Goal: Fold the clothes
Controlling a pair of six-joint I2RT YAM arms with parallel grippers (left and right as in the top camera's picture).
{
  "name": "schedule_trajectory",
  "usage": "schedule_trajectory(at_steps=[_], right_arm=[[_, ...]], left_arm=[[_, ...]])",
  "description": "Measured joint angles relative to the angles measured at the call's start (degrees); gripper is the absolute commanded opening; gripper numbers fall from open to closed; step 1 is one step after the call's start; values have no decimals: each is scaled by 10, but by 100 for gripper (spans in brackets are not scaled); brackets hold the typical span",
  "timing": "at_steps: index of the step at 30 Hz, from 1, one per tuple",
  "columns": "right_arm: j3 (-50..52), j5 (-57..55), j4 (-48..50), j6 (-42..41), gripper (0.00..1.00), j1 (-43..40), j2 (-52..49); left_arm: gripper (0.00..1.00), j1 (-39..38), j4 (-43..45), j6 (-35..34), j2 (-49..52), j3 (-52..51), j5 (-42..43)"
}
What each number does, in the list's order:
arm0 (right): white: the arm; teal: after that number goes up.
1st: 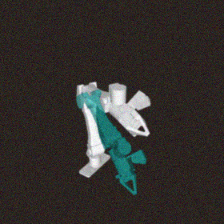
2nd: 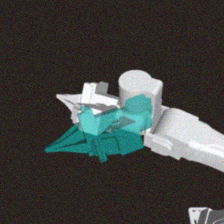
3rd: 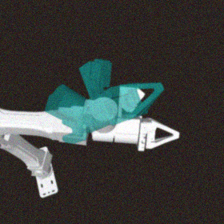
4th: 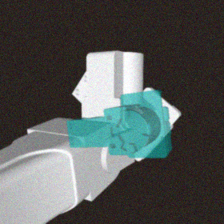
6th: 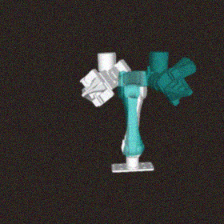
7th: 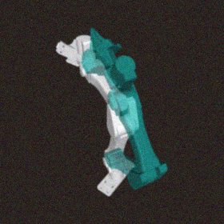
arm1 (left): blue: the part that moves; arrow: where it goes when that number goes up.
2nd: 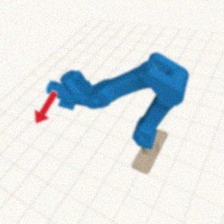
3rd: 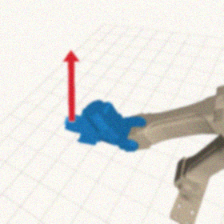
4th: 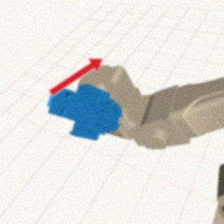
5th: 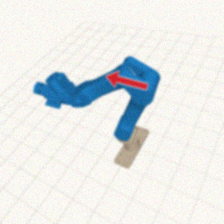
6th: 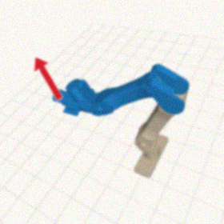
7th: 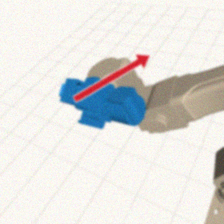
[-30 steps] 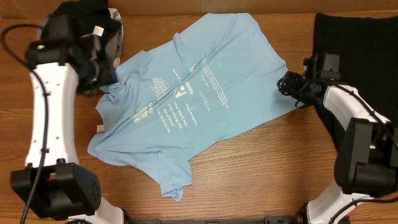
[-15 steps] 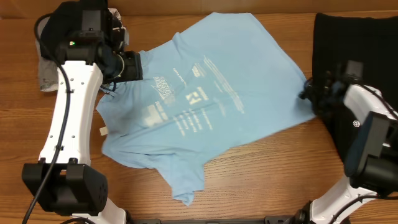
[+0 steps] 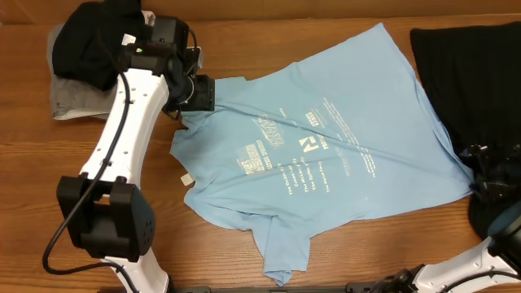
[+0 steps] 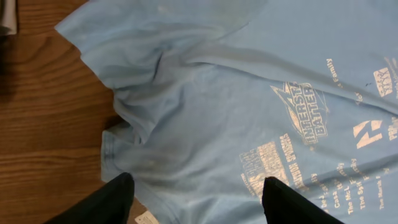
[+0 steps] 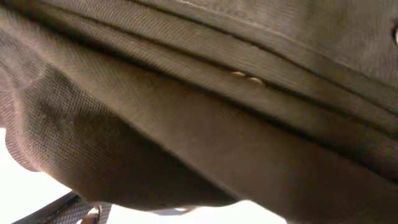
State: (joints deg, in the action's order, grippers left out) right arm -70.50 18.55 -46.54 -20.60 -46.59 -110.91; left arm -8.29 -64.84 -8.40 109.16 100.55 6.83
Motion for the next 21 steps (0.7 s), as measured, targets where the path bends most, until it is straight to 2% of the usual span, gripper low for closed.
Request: schedule_trajectory(at_steps=[2, 6, 10, 15, 17, 20, 21], right_arm=[[1, 21, 1, 16, 100, -3, 3], [3, 39, -5, 59, 100, 19, 11], [-5, 50, -38, 96, 100, 92, 49], [-67, 57, -38, 119, 100, 211, 141], [-90, 54, -36, 122, 100, 252, 174], [-108, 45, -40, 122, 100, 291, 192], [-113, 40, -40, 121, 100, 303, 193]], left_arm=[[80, 0, 16, 0, 7, 0, 0], [80, 2, 70, 8, 28, 0, 0], [78, 8, 119, 30, 76, 9, -9], [74, 28, 148, 41, 150, 43, -21], [70, 39, 164, 43, 172, 50, -25], [55, 47, 174, 48, 194, 54, -28], [47, 50, 173, 54, 202, 55, -29]])
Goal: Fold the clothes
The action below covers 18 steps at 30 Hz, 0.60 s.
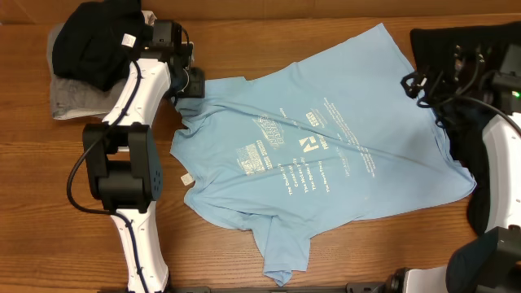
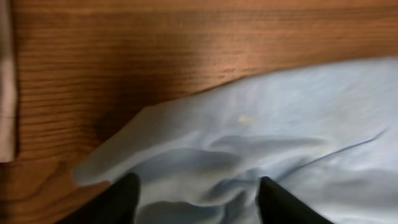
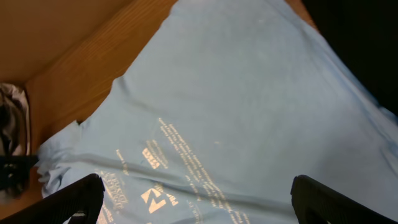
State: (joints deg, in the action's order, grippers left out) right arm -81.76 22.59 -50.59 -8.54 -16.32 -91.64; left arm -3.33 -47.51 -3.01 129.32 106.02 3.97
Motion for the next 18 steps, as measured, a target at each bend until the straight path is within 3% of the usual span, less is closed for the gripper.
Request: schedule_trajectory(at_steps=[3, 5, 18], right_arm=[[-1, -11, -8, -8, 100, 18, 0], [-1, -16, -11, -12, 100, 19, 0], [-1, -31, -35, -19, 100, 21, -1]], left_arm=[[27, 0, -1, 7, 18, 1, -2], [21, 0, 0, 9, 28, 1, -2], [5, 11, 113, 2, 76, 22, -25]])
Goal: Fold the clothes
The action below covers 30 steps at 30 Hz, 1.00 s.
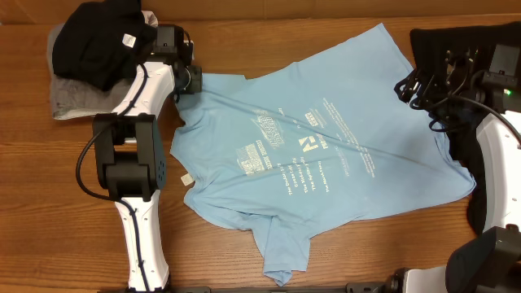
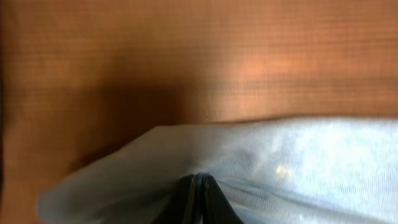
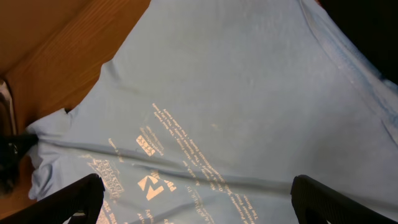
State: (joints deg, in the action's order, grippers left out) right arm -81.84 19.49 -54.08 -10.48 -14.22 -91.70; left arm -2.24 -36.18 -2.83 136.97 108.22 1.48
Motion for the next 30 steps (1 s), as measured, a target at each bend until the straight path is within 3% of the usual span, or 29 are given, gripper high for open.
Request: schedule_trajectory(at_steps=[3, 11, 14, 15, 21, 22, 25, 30], right_arm=[[0, 0, -2, 0, 100, 0, 0], [0, -4, -34, 0, 100, 4, 0], [0, -4, -33, 0, 100, 4, 0], [0, -6, -28, 0, 100, 5, 0], [0, -33, 18, 0, 100, 5, 0], [0, -40, 20, 0, 100, 4, 0], [-9, -63, 4, 0, 100, 4, 0], [-58, -89, -45, 0, 100, 4, 0]], left_arm=[[4, 4, 52, 0, 13, 5, 0], [4, 22, 317, 0, 76, 6, -3], [15, 26, 339, 2, 86, 10, -3], [23, 26, 334, 2, 87, 16, -3], [61, 22, 167, 13, 112, 155, 6], [75, 22, 125, 15, 113, 188, 9], [98, 13, -21, 16, 113, 308, 13], [100, -17, -280, 17, 112, 501, 19]])
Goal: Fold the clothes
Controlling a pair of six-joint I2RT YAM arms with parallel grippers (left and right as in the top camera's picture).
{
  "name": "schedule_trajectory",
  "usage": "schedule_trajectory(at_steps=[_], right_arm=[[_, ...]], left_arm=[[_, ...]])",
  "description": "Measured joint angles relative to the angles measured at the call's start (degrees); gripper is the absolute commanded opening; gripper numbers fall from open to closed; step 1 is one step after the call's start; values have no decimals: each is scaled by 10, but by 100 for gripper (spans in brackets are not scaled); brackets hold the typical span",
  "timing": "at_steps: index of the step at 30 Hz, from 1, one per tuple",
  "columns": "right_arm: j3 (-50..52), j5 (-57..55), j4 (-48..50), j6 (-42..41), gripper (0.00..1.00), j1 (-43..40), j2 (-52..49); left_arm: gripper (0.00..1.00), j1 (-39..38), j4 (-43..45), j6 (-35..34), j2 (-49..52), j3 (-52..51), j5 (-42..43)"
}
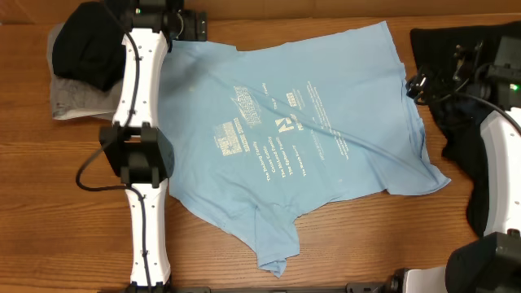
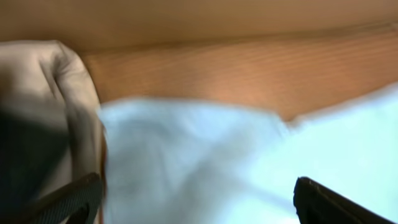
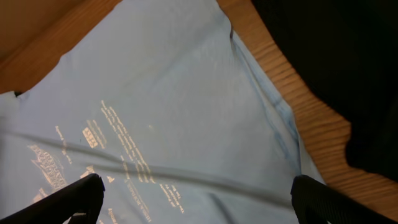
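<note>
A light blue T-shirt (image 1: 309,122) with pale print lies spread face up across the table. Its upper left corner reaches the far edge. My left gripper (image 1: 195,23) is at that far left corner, and its wrist view is blurred. There the left gripper (image 2: 196,202) is open, its jaws wide apart over blue cloth (image 2: 217,143). My right gripper (image 1: 413,84) hovers at the shirt's right edge. In its own view the right gripper (image 3: 198,199) is open above the printed cloth (image 3: 155,124), holding nothing.
A pile of black clothing (image 1: 85,41) on a grey garment (image 1: 69,98) sits at the far left, beside the left gripper. The grey cloth (image 2: 56,81) fills the left of that wrist view. A black garment (image 1: 476,57) lies at the far right.
The shirt now lies further left and nearer the far edge. My left gripper, then shut on the shirt's left corner, is now open at the far edge. The right gripper stays open.
First my left gripper hung open over the shirt's left sleeve while the right wrist camera was close against dark cloth at the right edge. Then the right gripper was open over the shirt's right side. The left gripper shut on the sleeve corner. Now the shirt lies shifted left and the left gripper is open.
</note>
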State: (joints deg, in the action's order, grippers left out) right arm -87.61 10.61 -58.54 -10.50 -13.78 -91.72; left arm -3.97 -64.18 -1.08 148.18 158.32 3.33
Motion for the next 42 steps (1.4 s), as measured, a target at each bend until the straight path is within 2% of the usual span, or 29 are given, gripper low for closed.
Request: schedule_trajectory(at_steps=[4, 6, 9, 15, 18, 21, 26, 28, 31, 37, 39, 42], right_arm=[[-28, -8, -21, 0, 100, 0, 2], [-30, -10, -32, 0, 100, 0, 11], [-30, -10, -58, 0, 100, 0, 40], [-34, -11, -139, -22, 100, -6, 139], [-38, -12, -192, -47, 100, -19, 192], [-41, -23, -242, -68, 100, -20, 226], [-41, -66, -300, -94, 100, -20, 264], [-41, -76, -309, -99, 100, -20, 272], [-41, -86, -309, -104, 100, -20, 275], [-21, -94, -282, -105, 100, -20, 261], [-7, -94, -269, -105, 100, -20, 245], [12, -95, -249, -105, 100, -20, 223]], left_arm=[[100, -35, -187, 0, 0, 137, 5], [100, -56, -245, 0, -5, 187, 5], [100, -82, -312, -1, -29, 202, 5], [100, -112, -325, -21, -77, 198, 20], [100, -121, -325, -40, -133, 152, 27], [100, -134, -322, -50, -218, 42, 27], [99, -164, -322, -77, -356, -204, 27], [99, -174, -324, -91, -393, -313, 24], [93, -182, -318, -113, -420, -454, 18], [82, -211, -178, -157, -484, -730, 47], [80, -245, -122, -185, -533, -824, 62], [79, -294, -47, -216, -588, -908, 72]])
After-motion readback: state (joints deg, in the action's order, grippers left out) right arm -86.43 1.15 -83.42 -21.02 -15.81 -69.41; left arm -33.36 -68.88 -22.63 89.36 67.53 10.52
